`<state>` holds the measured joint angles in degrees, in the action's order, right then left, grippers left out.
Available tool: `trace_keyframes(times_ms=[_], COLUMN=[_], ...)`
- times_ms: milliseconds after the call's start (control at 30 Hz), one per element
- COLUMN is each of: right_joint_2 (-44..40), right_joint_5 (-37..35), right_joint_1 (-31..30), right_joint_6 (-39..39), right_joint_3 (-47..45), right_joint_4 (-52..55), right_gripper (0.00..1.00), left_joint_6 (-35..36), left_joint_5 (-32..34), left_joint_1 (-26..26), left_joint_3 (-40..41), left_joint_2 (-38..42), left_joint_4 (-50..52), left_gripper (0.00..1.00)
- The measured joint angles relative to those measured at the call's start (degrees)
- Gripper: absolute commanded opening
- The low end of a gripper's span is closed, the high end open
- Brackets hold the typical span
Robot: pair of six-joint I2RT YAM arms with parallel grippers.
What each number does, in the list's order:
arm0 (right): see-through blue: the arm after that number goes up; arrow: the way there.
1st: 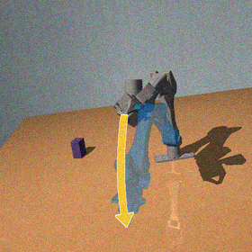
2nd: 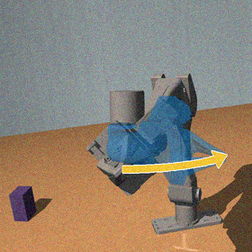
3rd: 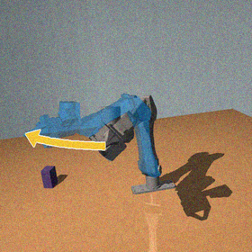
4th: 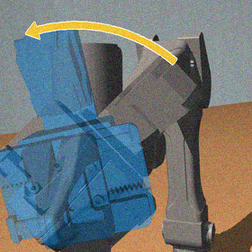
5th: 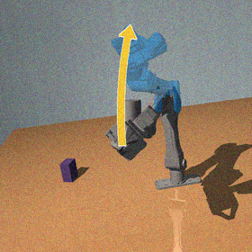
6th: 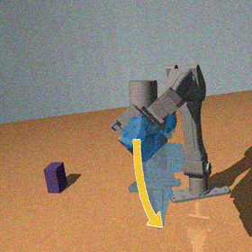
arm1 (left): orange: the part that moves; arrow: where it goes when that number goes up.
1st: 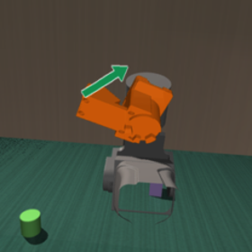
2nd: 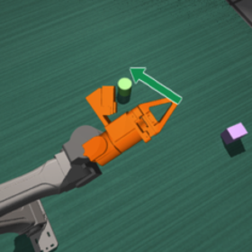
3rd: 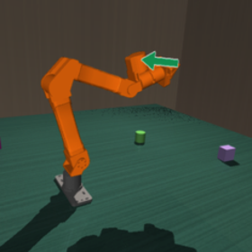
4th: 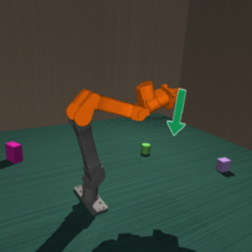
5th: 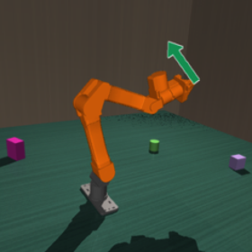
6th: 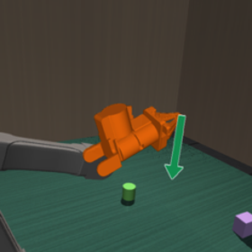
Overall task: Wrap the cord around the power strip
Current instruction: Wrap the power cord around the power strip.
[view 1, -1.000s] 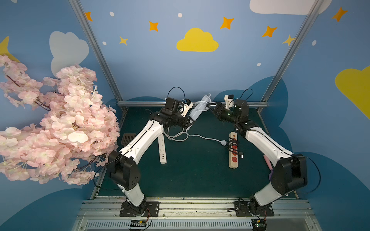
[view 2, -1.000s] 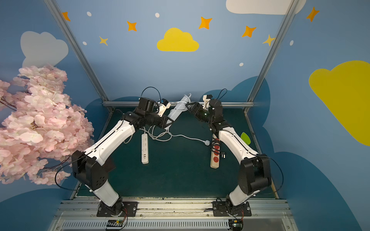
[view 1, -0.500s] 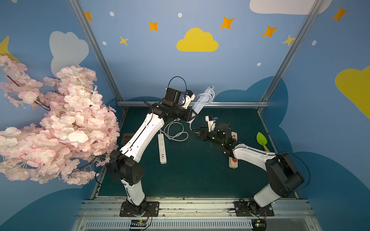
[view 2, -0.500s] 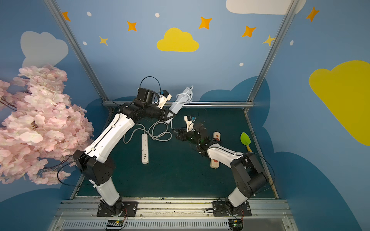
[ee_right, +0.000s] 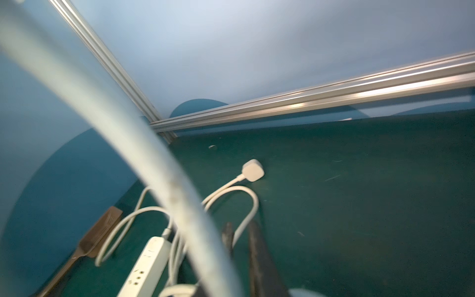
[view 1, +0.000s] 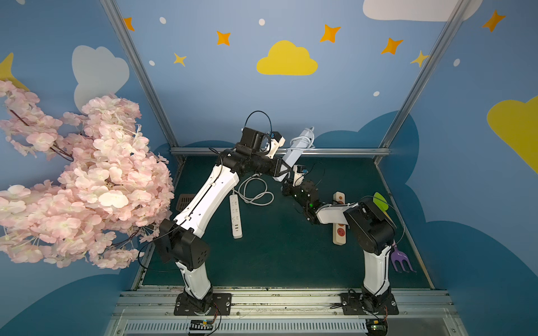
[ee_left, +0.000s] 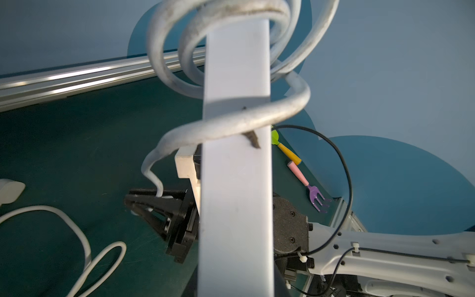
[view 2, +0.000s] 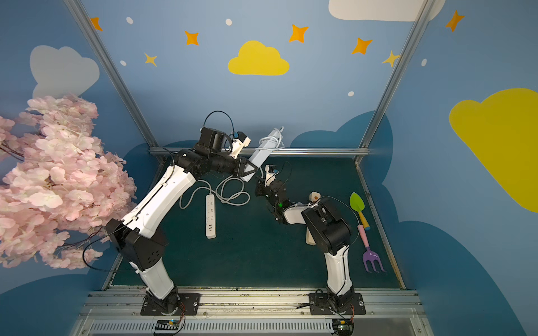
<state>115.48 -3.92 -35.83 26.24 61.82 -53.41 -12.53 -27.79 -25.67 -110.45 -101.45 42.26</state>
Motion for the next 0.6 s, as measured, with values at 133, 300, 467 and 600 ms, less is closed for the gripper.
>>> trace_keyframes(times_ms=[133, 300, 467, 600], right_joint_2=[-0.8, -5.1, -10.2, -14.7], right_joint_5=[-0.6, -0.6, -0.3, -1.4], right_joint_1=[2.0, 2.3, 0.7, -1.7], right_joint_6=[0.2, -1.7, -6.4, -14.1], right_joint_3=[0.0, -2.6, -4.8, -4.8], right_joint_4=[1.8, 3.2, 6.1, 13.1], right_gripper=[0.00, 0.00, 0.00, 0.00], left_joint_6=[-4.7, -8.4, -6.6, -0.6], left_joint_5=[-3.2, -4.1, -1.8, 4.4], left_joint_1=[3.7, 9.8, 12.6, 12.3], left_joint_3=[6.8, 11.7, 12.6, 12.6], left_joint_2=[3.3, 6.9, 7.4, 7.3], left_joint_4=[-5.2, -9.0, -9.7, -9.5], left_gripper=[0.03, 0.03, 0.03, 0.03])
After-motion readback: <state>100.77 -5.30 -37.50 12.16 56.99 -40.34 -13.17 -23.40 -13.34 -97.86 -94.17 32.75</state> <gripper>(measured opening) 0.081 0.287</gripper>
